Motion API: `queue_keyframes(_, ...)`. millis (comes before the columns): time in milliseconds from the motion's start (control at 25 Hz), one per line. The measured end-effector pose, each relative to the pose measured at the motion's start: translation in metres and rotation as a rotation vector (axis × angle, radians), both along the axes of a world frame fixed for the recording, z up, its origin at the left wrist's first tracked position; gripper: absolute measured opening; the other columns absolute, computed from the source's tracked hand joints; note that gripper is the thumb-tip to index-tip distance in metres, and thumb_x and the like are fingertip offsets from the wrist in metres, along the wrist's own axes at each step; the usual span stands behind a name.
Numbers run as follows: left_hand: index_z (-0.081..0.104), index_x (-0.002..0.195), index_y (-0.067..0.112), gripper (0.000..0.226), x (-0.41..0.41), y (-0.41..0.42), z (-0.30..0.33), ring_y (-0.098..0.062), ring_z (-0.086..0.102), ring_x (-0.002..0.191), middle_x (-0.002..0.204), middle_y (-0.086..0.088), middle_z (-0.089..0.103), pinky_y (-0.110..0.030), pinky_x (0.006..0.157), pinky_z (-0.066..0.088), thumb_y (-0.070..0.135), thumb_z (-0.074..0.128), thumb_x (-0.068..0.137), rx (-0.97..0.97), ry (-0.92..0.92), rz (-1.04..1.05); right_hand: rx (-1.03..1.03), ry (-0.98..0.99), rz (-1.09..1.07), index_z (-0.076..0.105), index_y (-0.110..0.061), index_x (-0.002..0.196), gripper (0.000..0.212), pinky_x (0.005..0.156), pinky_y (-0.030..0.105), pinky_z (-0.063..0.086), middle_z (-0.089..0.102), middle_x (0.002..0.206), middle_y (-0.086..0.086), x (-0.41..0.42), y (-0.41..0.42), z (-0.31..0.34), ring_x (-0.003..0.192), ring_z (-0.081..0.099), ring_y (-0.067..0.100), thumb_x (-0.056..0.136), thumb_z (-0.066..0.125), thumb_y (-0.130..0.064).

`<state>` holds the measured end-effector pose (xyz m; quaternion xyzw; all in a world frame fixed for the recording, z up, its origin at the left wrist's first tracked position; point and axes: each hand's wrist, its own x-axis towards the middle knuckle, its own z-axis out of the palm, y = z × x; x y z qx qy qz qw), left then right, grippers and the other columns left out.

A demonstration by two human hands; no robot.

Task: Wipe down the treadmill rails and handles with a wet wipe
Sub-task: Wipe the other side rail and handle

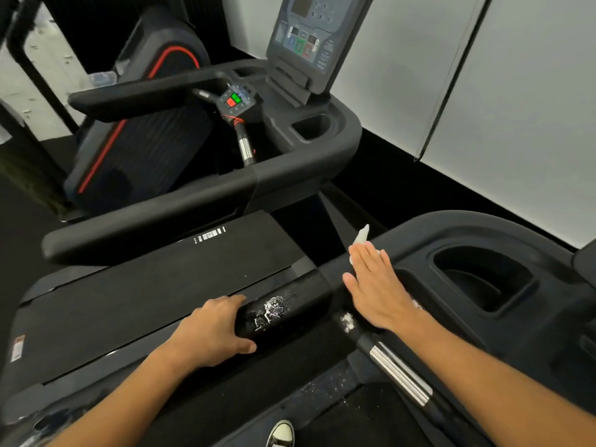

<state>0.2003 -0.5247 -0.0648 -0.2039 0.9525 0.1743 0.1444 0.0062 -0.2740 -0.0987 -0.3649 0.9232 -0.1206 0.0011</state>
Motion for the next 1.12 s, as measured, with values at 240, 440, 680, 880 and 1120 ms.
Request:
queue_keyframes(240,0.050,0.130,0.039,0.071,0.015,-0.005,-0.004,-0.013,0.058,0.108,0.117,0.015,0.058,-0.034,0.088,0.050,0.062,0.075,0.067,0.024,0.025,0.026,-0.065,-0.089,0.206,0.010,-0.009,0.157,0.074,0.122,0.039,-0.009,0.007,0.166,0.005,0.108,-0.068,-0.019,0.154,-0.005,0.019,0.100,0.013,-0.055)
queue_keyframes(440,0.031,0.147,0.037,0.076,0.056,-0.021,-0.009,-0.010,0.048,0.125,0.138,0.016,0.047,-0.036,0.095,0.045,0.076,0.047,0.084,0.010,0.108,0.011,0.011,0.039,0.181,0.024,-0.013,0.152,0.055,0.122,0.046,0.013,0.030,0.157,0.002,0.072,-0.044,0.000,0.149,0.023,0.019,0.103,0.025,-0.039)
queue_keyframes(680,0.020,0.152,0.035,0.095,0.184,-0.092,-0.011,-0.019,0.043,0.133,0.146,0.009,0.041,-0.041,0.105,0.041,0.084,0.047,0.076,-0.046,0.053,0.094,-0.030,-0.082,0.002,0.011,-0.008,0.157,0.074,0.124,0.041,-0.003,0.007,0.166,0.006,0.158,-0.100,-0.020,0.154,-0.003,0.021,0.100,0.020,-0.054)
queue_keyframes(880,0.023,0.151,0.033,0.086,0.255,-0.126,-0.017,-0.019,0.042,0.131,0.144,0.009,0.040,-0.040,0.104,0.042,0.066,0.060,0.081,-0.060,0.071,0.139,-0.074,-0.110,0.163,0.002,-0.014,0.158,0.076,0.121,0.036,-0.013,-0.009,0.164,-0.005,0.270,-0.159,-0.030,0.151,-0.019,0.012,0.098,0.015,-0.059)
queue_keyframes(1120,0.032,0.150,0.026,0.078,0.265,-0.132,-0.019,-0.020,0.045,0.129,0.139,0.005,0.045,-0.039,0.100,0.046,0.048,0.070,0.085,0.015,0.147,0.169,-0.001,-0.003,0.084,0.028,-0.017,0.145,0.056,0.119,0.052,0.013,0.038,0.150,0.005,0.208,-0.130,-0.015,0.142,0.031,0.023,0.097,0.027,-0.045)
